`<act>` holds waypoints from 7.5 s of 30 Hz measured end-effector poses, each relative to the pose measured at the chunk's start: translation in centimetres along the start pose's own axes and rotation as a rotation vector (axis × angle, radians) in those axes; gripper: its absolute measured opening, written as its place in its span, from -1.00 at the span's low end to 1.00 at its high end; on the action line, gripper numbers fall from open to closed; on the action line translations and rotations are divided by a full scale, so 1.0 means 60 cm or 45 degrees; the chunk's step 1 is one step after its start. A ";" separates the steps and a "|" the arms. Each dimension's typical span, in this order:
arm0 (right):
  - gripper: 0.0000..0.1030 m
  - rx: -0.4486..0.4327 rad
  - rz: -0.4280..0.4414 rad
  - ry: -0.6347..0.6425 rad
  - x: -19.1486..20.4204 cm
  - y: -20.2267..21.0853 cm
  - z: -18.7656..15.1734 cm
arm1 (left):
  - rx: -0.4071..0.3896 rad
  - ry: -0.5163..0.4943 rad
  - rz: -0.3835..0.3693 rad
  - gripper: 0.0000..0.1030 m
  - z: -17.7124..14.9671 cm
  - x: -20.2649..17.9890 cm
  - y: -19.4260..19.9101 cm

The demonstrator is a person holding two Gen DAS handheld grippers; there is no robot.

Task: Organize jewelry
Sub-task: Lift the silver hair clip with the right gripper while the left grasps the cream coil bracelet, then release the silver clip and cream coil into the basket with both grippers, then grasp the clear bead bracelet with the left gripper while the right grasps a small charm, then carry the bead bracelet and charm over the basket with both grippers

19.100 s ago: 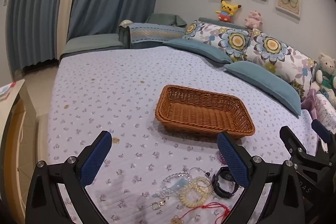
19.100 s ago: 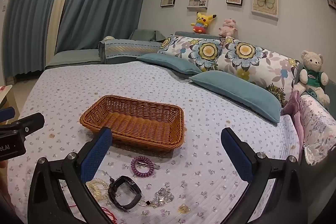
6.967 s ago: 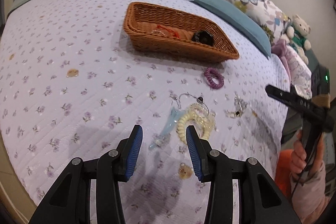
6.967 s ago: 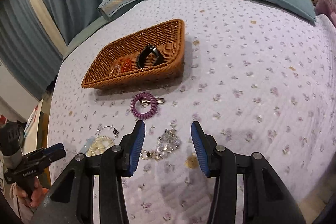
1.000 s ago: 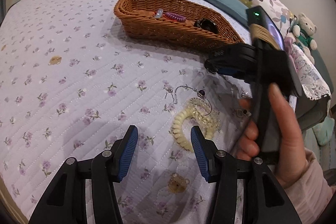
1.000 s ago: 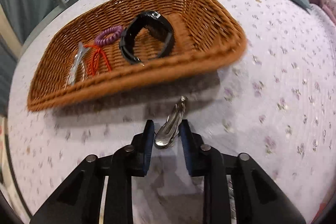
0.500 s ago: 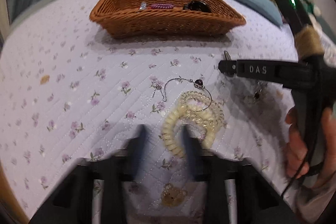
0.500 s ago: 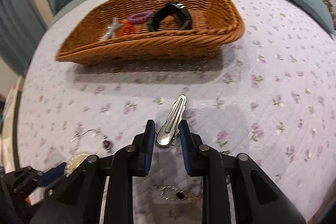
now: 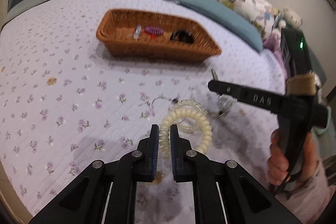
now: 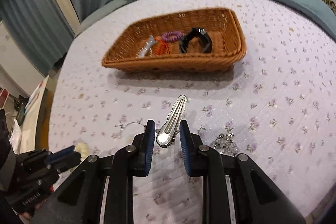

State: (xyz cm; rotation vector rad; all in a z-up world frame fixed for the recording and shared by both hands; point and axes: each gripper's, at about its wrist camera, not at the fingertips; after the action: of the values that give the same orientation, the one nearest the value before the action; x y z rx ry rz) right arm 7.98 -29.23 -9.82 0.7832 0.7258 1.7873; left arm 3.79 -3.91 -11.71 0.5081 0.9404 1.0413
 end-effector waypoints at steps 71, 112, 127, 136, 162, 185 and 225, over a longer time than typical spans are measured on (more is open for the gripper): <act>-0.19 -0.064 -0.020 0.031 -0.043 0.020 0.164 | -0.205 -0.058 -0.017 -0.24 0.230 -0.032 -0.011; -0.19 0.210 0.048 -0.110 -0.046 -0.012 -0.094 | 0.398 -0.212 -0.093 -0.52 0.079 -0.053 -0.183; -0.38 0.194 -0.090 -0.027 -0.022 -0.060 -0.068 | 0.431 -0.226 -0.093 -0.58 0.072 -0.053 -0.212; -0.63 0.187 -0.195 0.066 -0.007 -0.073 -0.059 | 0.419 -0.248 -0.077 -0.65 0.069 -0.057 -0.213; -0.64 0.128 -0.028 0.036 -0.010 -0.032 -0.073 | 0.404 0.115 -0.127 -0.82 0.058 0.030 -0.110; -0.64 0.125 0.007 0.020 -0.015 -0.034 -0.076 | 0.421 0.183 -0.160 -0.22 -0.031 0.076 -0.007; -0.64 -0.173 0.076 0.144 0.009 0.076 0.010 | 0.178 -0.004 -0.134 -0.83 0.100 -0.017 0.038</act>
State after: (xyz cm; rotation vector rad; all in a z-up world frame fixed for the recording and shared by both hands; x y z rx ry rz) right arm 5.76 -30.03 -5.83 0.6229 0.6527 1.9255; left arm 7.55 -3.40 -6.46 0.5697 1.0310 0.8837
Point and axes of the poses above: each gripper's, at about its wrist camera, not at the fingertips, and y roughly against the way its jaws point, x to its left, z to its top, and after that the axes turned 10 degrees about y, right-handed
